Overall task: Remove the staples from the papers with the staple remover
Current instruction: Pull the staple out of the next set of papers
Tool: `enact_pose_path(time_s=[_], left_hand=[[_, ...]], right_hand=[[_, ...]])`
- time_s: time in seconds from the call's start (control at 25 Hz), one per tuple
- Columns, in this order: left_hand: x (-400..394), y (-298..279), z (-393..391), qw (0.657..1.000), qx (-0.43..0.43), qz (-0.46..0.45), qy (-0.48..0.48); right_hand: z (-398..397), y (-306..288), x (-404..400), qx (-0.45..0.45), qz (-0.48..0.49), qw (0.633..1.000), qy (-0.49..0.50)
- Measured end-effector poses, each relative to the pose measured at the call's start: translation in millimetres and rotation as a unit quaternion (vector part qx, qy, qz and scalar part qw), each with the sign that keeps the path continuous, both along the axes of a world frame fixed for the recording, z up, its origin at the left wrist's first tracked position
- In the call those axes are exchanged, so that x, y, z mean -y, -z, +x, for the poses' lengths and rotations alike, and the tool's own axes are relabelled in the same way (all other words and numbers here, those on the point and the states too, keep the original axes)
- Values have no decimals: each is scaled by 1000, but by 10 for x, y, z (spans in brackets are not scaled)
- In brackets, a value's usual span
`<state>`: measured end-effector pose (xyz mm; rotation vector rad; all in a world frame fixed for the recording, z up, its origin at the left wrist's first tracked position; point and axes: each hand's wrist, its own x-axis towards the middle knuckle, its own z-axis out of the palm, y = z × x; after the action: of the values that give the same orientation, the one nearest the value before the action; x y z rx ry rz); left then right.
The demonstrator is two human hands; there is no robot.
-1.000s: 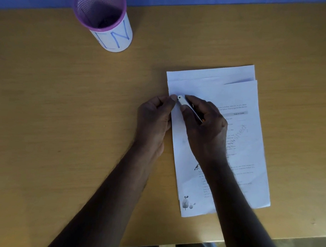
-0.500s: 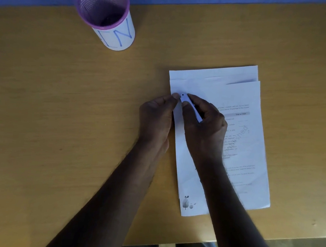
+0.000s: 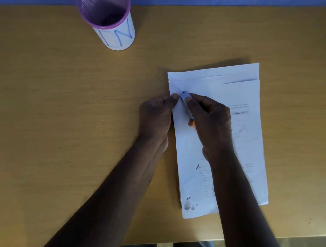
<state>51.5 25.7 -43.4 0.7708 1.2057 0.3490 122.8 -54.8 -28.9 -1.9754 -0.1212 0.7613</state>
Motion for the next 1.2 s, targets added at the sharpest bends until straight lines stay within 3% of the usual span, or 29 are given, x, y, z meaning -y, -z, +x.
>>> enact_pose_path(time_s=[0.24,0.56,0.76,0.92,1.2], left_hand=[[12,6,13,1000,2,14,-4],[17,44,40,999,-20,30,-30],[23,84,34,999,-14,17,-30],[22,45,18,1000,-2,13,-15],[-1,-18,8,1000,-15,-11,0]], right_hand=[[-7,-17,-43,-6,5,1000,24],[-236,51,-60,151,-33,988,15],[-267,76,-43,239,-62,968,-33],[-117,45,55,262,-60,958,-102],[-66,75,-26,321,-124,929,-137]])
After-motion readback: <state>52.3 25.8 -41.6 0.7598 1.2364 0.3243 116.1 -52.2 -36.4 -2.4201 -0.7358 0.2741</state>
